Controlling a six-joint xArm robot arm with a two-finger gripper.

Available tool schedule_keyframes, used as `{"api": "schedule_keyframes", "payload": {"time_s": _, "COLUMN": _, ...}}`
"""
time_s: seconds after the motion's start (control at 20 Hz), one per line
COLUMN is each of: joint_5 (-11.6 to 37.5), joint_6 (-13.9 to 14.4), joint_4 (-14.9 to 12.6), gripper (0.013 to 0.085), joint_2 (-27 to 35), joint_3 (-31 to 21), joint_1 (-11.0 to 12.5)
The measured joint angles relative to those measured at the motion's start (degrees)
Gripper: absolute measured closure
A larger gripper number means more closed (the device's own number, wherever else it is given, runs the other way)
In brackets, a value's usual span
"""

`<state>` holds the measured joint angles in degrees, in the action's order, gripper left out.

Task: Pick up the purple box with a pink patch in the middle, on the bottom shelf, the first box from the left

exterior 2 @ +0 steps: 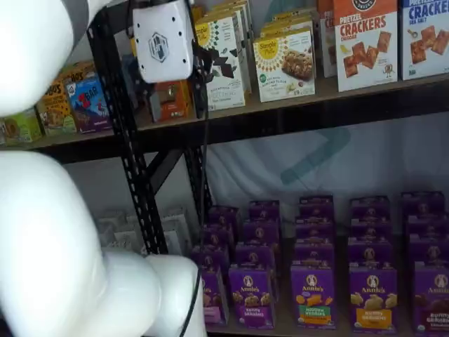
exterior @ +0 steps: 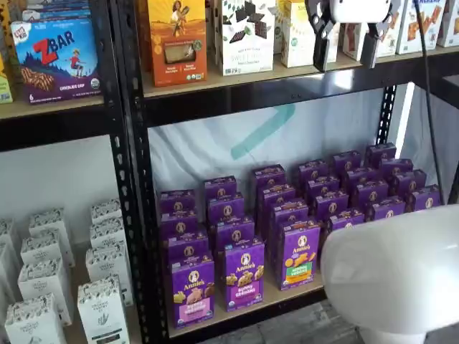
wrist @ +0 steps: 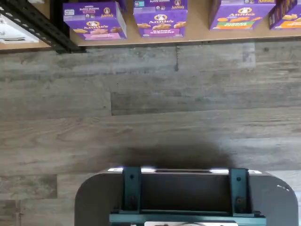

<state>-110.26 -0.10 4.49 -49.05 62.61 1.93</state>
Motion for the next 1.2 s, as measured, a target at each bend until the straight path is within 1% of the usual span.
{"api": "schedule_keyframes", "payload": {"time_s": 0.3, "joint_5": 2.7, "joint_6": 2.1, "joint_4": 0.1, "gripper": 0.0130, "joint_2": 0.2, "joint_3": -3.4, "joint_1": -2.3}}
{"api": "schedule_keyframes", "payload": {"time_s": 0.55, "joint_5": 6.8, "joint_6": 4.2, "joint_4": 0.4, "gripper": 0.0130, "joint_2": -0.2, "joint_3": -7.4, "joint_1": -4.6}}
{"api": "schedule_keyframes", "payload": {"time_s": 0.65, "joint_5": 8.2, "joint_6": 5.4, "joint_4": -0.2, "gripper": 0.0130, "joint_2": -0.2, "joint_3": -8.9, "joint_1": -6.1}}
{"api": "schedule_keyframes", "payload": {"time_s": 0.8, "joint_5": 10.6, "joint_6": 6.7, "joint_4": -0.2, "gripper": 0.0130, "joint_2": -0.4, "joint_3": -11.5, "joint_1": -7.4}}
{"api": "schedule_keyframes", "payload": {"time_s": 0.95, "joint_5": 13.7, "joint_6": 7.1, "joint_4": 0.4, "gripper": 0.0130, "joint_2": -0.9, "joint_3": -14.5, "joint_1": -7.9}}
{"api": "schedule_keyframes", "payload": {"time_s": 1.05, "joint_5": 15.5, "joint_6": 7.5, "joint_4": 0.2, "gripper": 0.0130, "joint_2": -1.0, "joint_3": -16.4, "joint_1": -8.4}}
{"api": "schedule_keyframes", "payload": {"time_s": 1.2, "joint_5": 17.8, "joint_6": 7.3, "joint_4": 0.6, "gripper": 0.0130, "joint_2": -0.8, "joint_3": -19.2, "joint_1": -8.3}}
